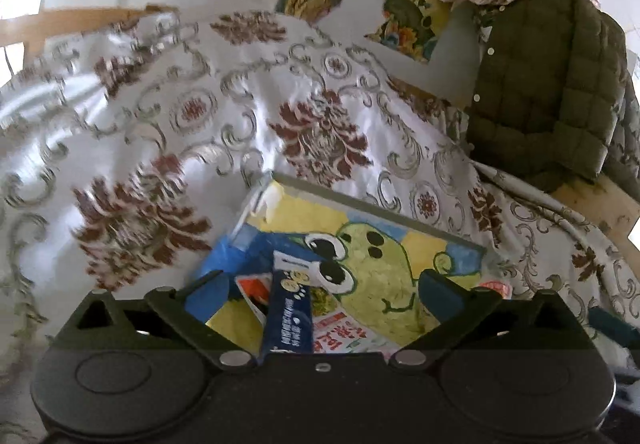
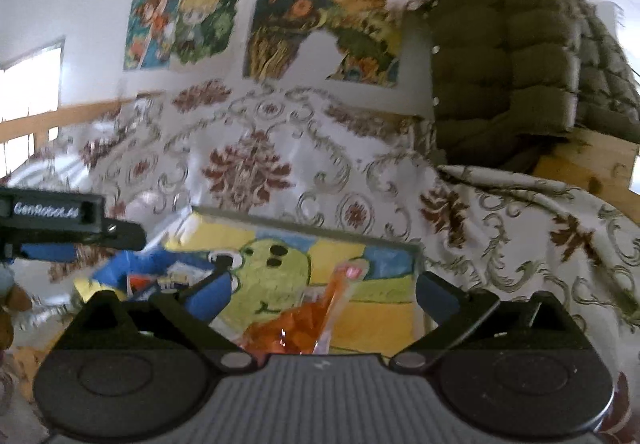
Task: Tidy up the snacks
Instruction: 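Open both tools over the tray and lift them away, then move the left tool to the orange mandarin while the right tool approaches the green sausage stick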
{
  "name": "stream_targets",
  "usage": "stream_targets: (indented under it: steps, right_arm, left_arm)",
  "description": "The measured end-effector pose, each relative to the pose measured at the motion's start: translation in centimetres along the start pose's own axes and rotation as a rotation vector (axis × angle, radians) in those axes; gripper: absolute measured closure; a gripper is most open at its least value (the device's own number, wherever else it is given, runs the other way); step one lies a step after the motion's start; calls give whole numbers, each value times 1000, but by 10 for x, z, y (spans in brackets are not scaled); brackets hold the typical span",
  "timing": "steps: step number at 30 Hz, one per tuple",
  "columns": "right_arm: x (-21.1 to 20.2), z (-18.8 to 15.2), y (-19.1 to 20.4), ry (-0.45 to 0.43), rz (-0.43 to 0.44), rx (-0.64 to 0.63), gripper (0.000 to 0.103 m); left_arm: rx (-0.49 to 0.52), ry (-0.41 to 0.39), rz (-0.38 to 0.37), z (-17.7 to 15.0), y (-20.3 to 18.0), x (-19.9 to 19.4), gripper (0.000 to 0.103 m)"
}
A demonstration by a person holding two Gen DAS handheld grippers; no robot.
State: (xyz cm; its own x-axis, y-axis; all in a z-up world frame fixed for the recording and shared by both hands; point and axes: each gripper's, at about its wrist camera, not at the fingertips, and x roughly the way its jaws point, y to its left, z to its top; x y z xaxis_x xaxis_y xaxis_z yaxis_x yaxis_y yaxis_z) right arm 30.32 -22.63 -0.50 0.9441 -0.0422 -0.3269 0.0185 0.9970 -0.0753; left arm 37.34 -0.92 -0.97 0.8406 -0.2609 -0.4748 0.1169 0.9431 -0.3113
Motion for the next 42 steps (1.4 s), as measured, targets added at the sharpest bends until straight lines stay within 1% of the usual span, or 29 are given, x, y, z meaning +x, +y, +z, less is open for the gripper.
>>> stream_targets:
  steps: [2, 6, 9, 14, 17, 22, 28, 33, 39, 42]
  right_arm:
    - [-10, 4, -6, -15, 0, 17, 0]
    - [-31, 12, -12, -52, 2, 32, 0]
    - [-49, 16, -14, -70, 4, 48, 0]
    - [-88, 10, -15, -83, 7, 105, 0]
    - [-113, 2, -13, -91, 12, 107, 0]
    - [-151, -12, -10, -87, 27, 113, 0]
    - [-188, -28, 3, -77, 68, 85, 0]
    - [-210, -42, 13, -50, 97, 67, 0]
    - [-230, -51, 17, -38, 93, 67, 0]
    - [-238, -56, 17, -25, 89, 73, 0]
  left_arm:
    - [27, -8, 17, 2, -3, -13, 1]
    - [82, -38, 20, 5, -8, -44, 1]
    - [91, -56, 34, 2, -9, -69, 1]
    - [142, -79, 48, -16, -5, -110, 1]
    - [166, -85, 75, -26, -3, -130, 1]
    - [181, -107, 91, -49, 2, -172, 1]
    - [199, -74, 113, -78, 0, -207, 1]
    - [209, -49, 123, -94, -3, -222, 1]
    - [189, -31, 144, -106, 0, -236, 1]
    - [169, -16, 143, -111, 0, -243, 1]
